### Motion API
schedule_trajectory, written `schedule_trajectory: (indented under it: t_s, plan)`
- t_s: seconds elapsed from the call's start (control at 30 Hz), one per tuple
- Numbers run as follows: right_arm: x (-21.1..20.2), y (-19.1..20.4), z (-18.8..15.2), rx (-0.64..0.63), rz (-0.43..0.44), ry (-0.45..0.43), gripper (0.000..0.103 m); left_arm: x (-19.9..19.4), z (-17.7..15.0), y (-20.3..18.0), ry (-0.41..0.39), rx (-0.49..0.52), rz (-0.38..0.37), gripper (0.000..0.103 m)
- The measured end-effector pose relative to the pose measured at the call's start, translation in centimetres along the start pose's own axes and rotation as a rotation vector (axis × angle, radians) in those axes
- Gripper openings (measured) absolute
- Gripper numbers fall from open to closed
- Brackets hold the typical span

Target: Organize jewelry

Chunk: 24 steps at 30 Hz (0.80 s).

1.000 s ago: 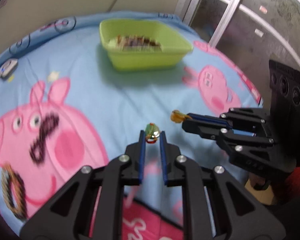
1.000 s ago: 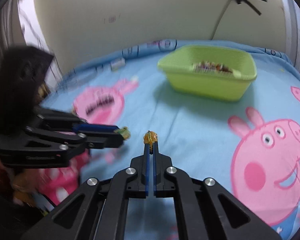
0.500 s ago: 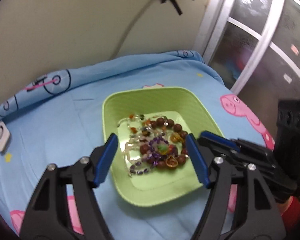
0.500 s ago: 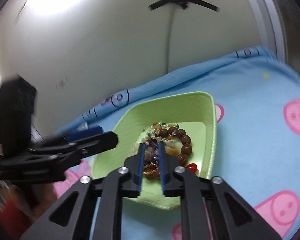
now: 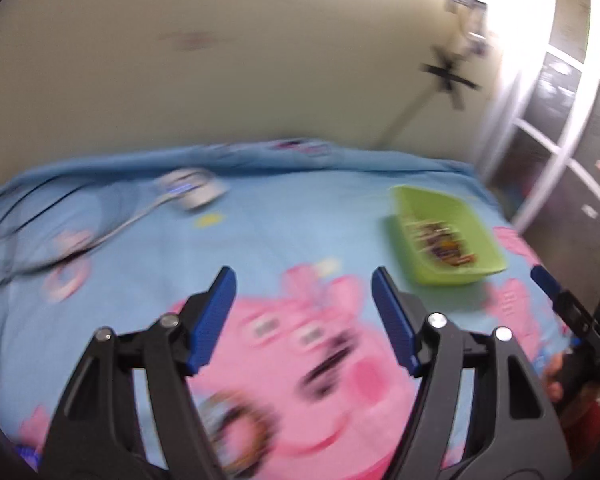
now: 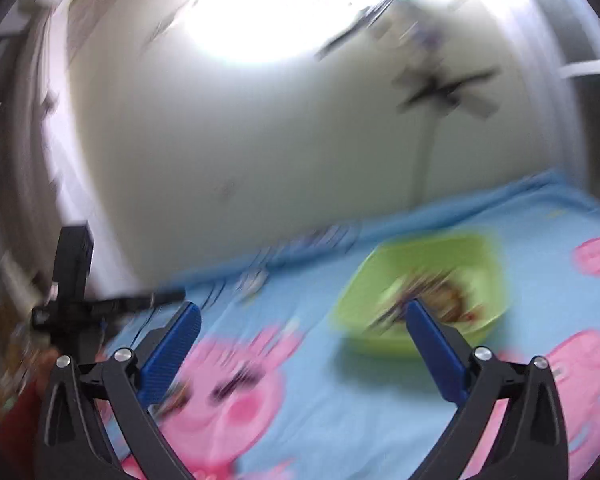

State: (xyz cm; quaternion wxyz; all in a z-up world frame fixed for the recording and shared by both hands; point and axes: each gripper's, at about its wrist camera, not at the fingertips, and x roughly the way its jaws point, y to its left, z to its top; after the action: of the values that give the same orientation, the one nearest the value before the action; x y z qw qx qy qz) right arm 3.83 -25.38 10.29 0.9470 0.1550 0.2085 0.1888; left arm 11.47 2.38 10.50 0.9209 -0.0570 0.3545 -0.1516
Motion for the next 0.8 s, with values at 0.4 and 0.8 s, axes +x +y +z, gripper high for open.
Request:
schedule_trajectory:
  t_s: [0.4,0.8]
  plan:
    - [14.7,4.4,-4.1,-0.072,0.026,0.487,0.027,-2.8,-6.6,4.0,0.020,-0.048,0.050,0.067]
    - [12.9,3.7,-5.6,-0.153,-0.002,0.537,0.000,-0.1,-7.4,2.3,0.108,-0.014,-0.036,0.067]
